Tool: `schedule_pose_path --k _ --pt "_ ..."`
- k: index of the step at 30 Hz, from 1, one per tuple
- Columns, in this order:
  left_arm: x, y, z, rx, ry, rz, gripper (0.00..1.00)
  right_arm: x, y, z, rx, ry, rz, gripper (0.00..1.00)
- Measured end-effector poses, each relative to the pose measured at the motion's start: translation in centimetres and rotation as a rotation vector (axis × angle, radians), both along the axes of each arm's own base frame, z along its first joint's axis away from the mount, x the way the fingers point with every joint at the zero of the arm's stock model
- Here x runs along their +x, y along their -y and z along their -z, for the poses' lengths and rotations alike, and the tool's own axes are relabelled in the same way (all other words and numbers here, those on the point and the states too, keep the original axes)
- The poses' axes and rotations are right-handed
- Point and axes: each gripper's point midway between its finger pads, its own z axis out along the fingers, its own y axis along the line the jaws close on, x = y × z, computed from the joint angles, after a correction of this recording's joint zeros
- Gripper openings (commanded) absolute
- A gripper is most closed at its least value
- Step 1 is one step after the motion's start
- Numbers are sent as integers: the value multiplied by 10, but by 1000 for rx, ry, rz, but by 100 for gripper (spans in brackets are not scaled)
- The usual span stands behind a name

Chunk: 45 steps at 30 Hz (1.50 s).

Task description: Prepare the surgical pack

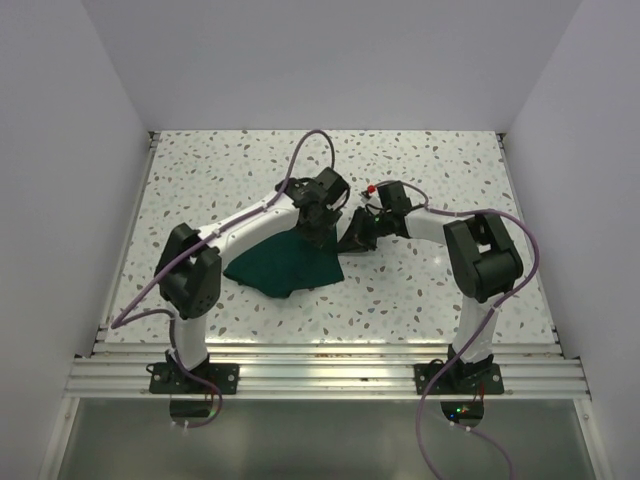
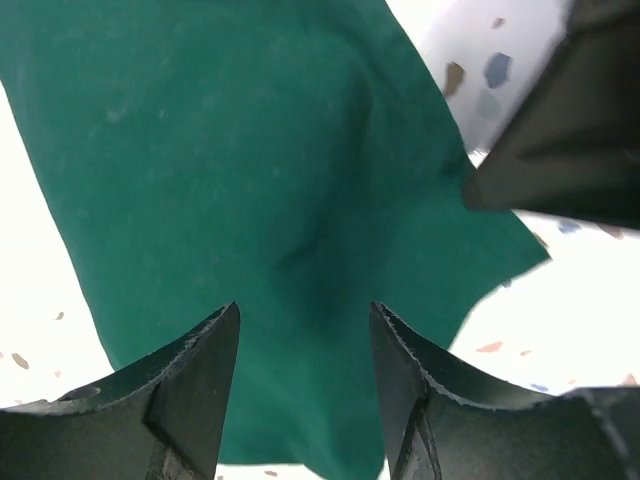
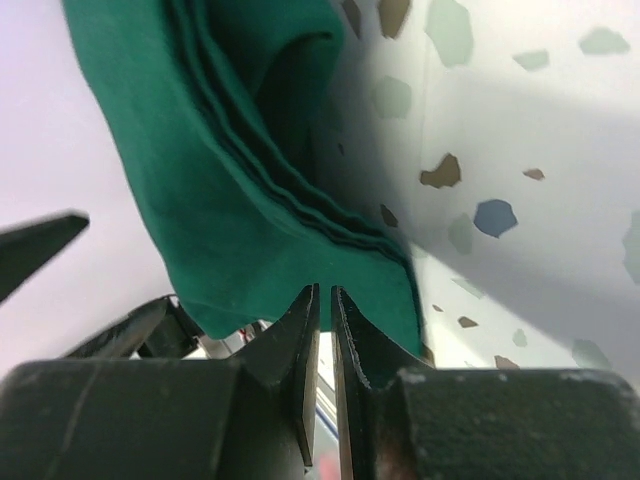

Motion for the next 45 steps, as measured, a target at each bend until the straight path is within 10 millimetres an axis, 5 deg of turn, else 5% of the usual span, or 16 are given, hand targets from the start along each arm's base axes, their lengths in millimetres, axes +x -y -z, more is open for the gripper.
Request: schedule_pose_path --k 7,24,29,33,38,45 --pt "10 -3 35 130 -25 35 59 -6 7 7 -14 -23 4 13" --pt "18 -9 43 222 20 43 59 -8 12 10 -18 -37 16 13" --pt "19 -11 51 244 13 41 45 -7 11 9 -15 -39 20 13" --pt "19 -13 58 263 5 42 19 -8 8 8 -12 -39 16 12" --pt "20 -14 57 272 6 50 2 -11 -4 5 4 -38 7 11" --pt "21 -13 48 253 -4 49 0 -8 -29 -11 54 -15 4 7"
